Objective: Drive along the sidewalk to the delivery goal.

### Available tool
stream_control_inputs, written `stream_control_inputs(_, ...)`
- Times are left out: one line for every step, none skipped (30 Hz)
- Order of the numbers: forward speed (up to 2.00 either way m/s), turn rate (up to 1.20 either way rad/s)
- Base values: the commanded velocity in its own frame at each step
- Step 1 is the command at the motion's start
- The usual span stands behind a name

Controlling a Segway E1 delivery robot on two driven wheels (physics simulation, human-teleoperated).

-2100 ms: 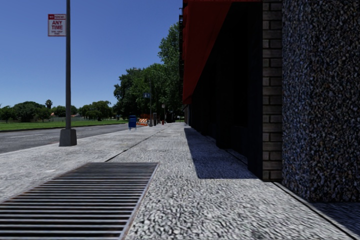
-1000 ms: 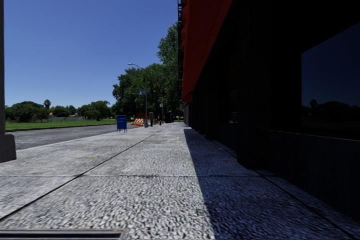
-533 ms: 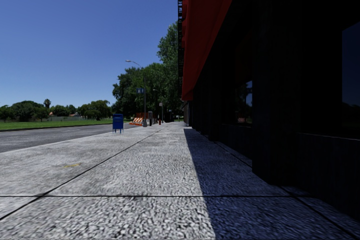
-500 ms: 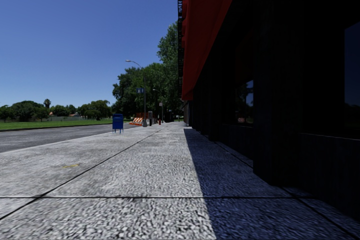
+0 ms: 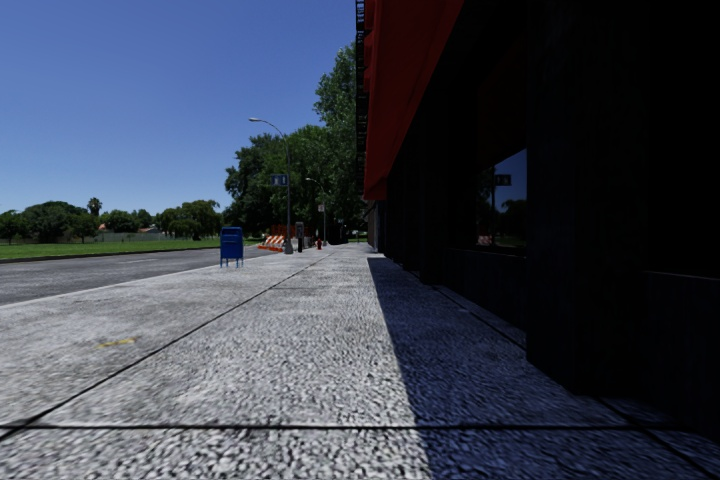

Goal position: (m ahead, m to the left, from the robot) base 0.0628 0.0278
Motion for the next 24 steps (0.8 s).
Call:
stream_control_inputs(0.00,0.00)
stream_control_inputs(0.00,0.00)
stream_control_inputs(0.00,0.00)
stream_control_inputs(0.00,0.00)
stream_control_inputs(0.00,0.00)
stream_control_inputs(0.00,0.00)
stream_control_inputs(0.00,0.00)
stream_control_inputs(0.00,0.00)
stream_control_inputs(0.00,0.00)
stream_control_inputs(0.00,0.00)
stream_control_inputs(0.00,0.00)
stream_control_inputs(0.00,0.00)
stream_control_inputs(0.00,0.00)
stream_control_inputs(0.00,0.00)
stream_control_inputs(0.00,0.00)
stream_control_inputs(0.00,0.00)
stream_control_inputs(0.00,0.00)
stream_control_inputs(0.00,0.00)
stream_control_inputs(0.00,0.00)
stream_control_inputs(0.00,0.00)
stream_control_inputs(0.00,0.00)
stream_control_inputs(0.00,0.00)
stream_control_inputs(0.00,0.00)
stream_control_inputs(0.00,0.00)
